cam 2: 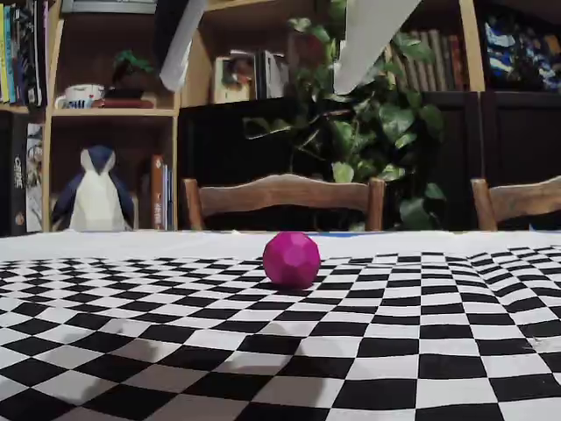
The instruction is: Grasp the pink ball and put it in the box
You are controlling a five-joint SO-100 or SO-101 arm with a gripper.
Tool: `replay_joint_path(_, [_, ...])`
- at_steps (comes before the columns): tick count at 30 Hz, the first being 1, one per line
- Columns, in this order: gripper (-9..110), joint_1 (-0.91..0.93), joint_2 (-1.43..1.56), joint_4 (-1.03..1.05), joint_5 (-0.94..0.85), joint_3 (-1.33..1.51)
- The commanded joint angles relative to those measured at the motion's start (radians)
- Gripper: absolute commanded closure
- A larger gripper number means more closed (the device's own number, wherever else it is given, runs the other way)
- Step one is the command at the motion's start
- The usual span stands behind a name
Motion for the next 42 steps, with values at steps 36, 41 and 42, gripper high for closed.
replay_joint_path(36, [72,0.009,-0.333,-0.021,-0.008,-0.295])
replay_joint_path(41, [72,0.008,-0.364,-0.021,-0.008,-0.314])
replay_joint_path(42, [72,0.008,-0.371,-0.021,-0.008,-0.319])
